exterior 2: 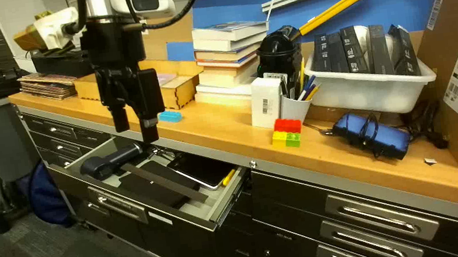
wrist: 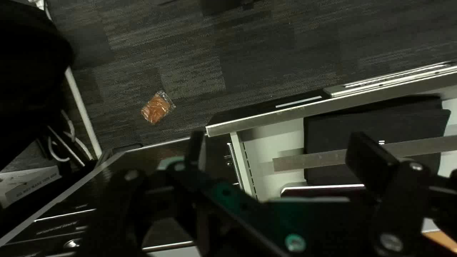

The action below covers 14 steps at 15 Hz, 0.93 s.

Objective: Put the blue block in the drawer, then close it

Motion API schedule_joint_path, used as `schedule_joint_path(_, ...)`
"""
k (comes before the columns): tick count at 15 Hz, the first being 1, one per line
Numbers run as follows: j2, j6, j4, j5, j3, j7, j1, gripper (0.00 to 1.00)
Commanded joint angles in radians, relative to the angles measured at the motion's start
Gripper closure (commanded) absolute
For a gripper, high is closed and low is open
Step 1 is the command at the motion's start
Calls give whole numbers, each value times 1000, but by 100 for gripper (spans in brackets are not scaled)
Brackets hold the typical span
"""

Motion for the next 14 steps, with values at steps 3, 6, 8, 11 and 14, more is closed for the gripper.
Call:
schedule_joint_path(3, -1, -2, 11, -5, -13, 5, 15, 0)
schedule_joint_path(6, -1, -2, 12, -5, -13, 5, 15, 0)
schedule_joint_path(8, 71, 48, 45, 19, -3, 20, 32, 0)
schedule_joint_path(11, 203, 149, 112, 96, 6, -14, 86, 0)
schedule_joint_path(14, 352, 227, 210, 176, 19, -87, 143, 0)
